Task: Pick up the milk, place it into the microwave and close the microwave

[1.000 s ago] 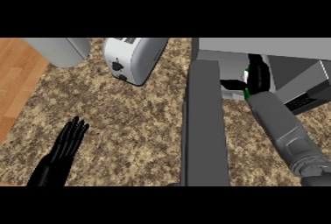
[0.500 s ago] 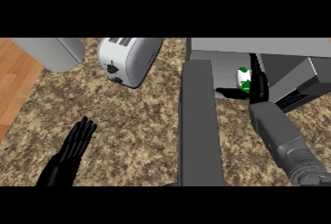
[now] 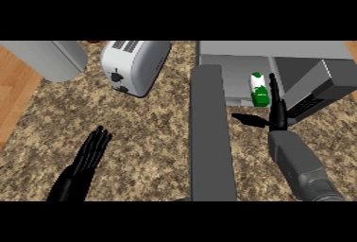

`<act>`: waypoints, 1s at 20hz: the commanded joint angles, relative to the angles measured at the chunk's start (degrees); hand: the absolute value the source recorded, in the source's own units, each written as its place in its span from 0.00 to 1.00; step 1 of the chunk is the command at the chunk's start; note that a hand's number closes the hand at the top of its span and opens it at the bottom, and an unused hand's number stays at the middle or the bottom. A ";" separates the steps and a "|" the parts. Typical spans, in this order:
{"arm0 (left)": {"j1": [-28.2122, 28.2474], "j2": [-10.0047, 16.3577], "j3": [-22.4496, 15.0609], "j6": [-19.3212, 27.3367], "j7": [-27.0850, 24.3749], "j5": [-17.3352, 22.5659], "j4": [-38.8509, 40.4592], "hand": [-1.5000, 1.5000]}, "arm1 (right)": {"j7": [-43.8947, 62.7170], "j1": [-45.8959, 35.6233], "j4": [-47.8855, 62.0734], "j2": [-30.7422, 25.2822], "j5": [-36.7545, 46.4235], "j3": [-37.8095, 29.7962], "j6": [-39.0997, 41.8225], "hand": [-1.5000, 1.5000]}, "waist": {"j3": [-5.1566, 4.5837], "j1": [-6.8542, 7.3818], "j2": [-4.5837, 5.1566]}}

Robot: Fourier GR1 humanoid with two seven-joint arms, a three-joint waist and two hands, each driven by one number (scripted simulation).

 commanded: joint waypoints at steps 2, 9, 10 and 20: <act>-1.47 -3.10 -2.04 2.33 1.50 -1.70 1.24 0.00 | -4.61 5.02 -0.87 1.23 -1.47 -0.38 10.34 0.00 | -0.11 -1.72 -0.73; -4.08 -2.59 -1.36 1.67 0.01 -3.44 4.17 0.00 | -11.10 11.09 -1.59 4.47 -2.37 -0.56 12.49 0.00 | -0.11 -1.69 -0.66; -1.37 -1.12 -0.46 -0.07 -0.38 -1.87 2.73 0.00 | -10.41 12.32 -3.79 4.14 -2.71 0.05 15.52 0.00 | -0.17 -2.20 -1.01; -2.91 1.40 -3.34 -4.82 4.87 -1.54 1.96 1.00 | -12.94 23.97 -15.24 4.86 -7.38 0.62 32.45 0.00 | -0.30 -3.91 -1.59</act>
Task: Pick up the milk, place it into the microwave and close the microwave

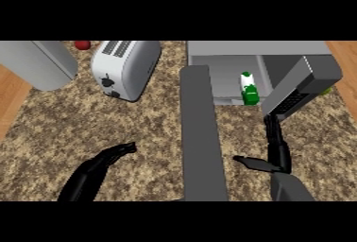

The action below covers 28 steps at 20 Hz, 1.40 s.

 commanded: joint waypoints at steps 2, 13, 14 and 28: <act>-2.06 0.66 -1.30 0.39 1.67 -3.82 1.90 1.00 | -3.66 9.00 -8.43 0.14 -1.29 2.19 8.57 0.00 | -0.06 -0.48 -0.13; -5.97 1.64 -12.55 0.35 -0.75 -19.87 9.29 1.00 | 5.51 27.46 -36.28 -0.64 -5.14 6.28 11.39 0.00 | -0.10 -0.79 -0.12; -8.64 1.84 -11.79 -1.88 3.26 -17.87 8.77 1.00 | 9.38 28.41 -40.98 -2.21 -6.58 6.50 13.56 0.00 | -0.14 -1.27 -0.19; -24.97 -7.57 -32.50 18.29 -1.48 -13.30 34.91 1.00 | 20.83 48.86 -75.58 -2.40 -13.96 9.25 17.79 0.00 | -0.12 -1.49 0.38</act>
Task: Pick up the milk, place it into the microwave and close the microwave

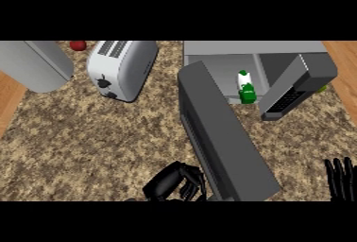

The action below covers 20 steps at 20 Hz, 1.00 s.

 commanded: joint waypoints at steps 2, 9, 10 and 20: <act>-8.22 -0.91 -10.90 11.43 -2.72 8.57 11.97 1.00 | 2.32 3.20 -7.50 -0.49 -2.07 1.49 2.95 0.00 | -0.08 -1.67 0.46; -18.61 -0.92 -19.91 19.93 2.55 18.72 11.22 1.00 | 8.18 4.07 -16.19 -1.46 -2.19 3.87 2.79 0.00 | -0.22 -4.47 0.98; -19.65 -0.92 -19.02 19.90 1.25 19.85 12.76 1.00 | 8.05 4.48 -16.78 -2.49 -3.75 2.34 3.61 0.00 | -0.24 -5.37 1.16; -26.12 -0.93 -13.53 30.65 -1.55 31.97 8.17 0.00 | 9.38 3.50 -20.82 -4.32 -5.45 2.64 5.62 0.00 | -0.65 -10.95 2.25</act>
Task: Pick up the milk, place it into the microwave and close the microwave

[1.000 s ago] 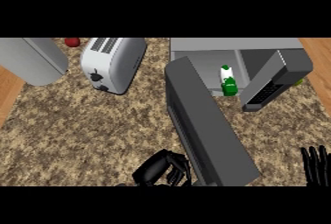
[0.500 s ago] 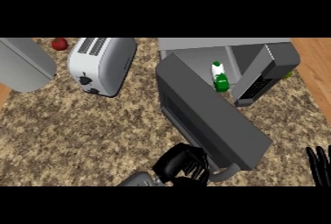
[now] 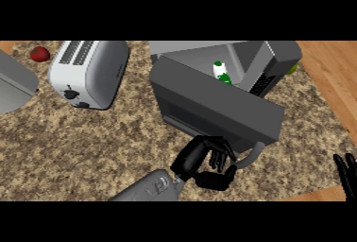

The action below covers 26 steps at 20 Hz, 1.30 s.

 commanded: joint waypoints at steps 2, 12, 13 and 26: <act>-3.78 -0.46 3.37 4.28 -5.66 6.01 -0.58 0.00 | 0.60 -1.44 -2.35 -1.26 -0.48 -0.91 0.05 0.00 | -0.12 -2.32 0.81; -10.72 -0.47 3.73 9.11 -8.22 12.99 2.61 0.00 | 3.19 -3.41 -4.33 -3.01 -5.60 -0.79 2.75 0.00 | 0.14 -7.11 1.92; -11.40 -0.47 4.14 9.37 -8.36 13.77 3.30 0.00 | 3.53 -3.00 -3.97 -3.60 -6.40 -1.28 3.32 0.00 | 0.21 -7.41 1.96; -18.46 -0.48 4.24 11.64 -11.39 20.49 8.39 0.00 | 7.29 -7.47 -5.76 -7.07 -12.07 -1.21 5.78 0.00 | 0.27 -10.02 3.04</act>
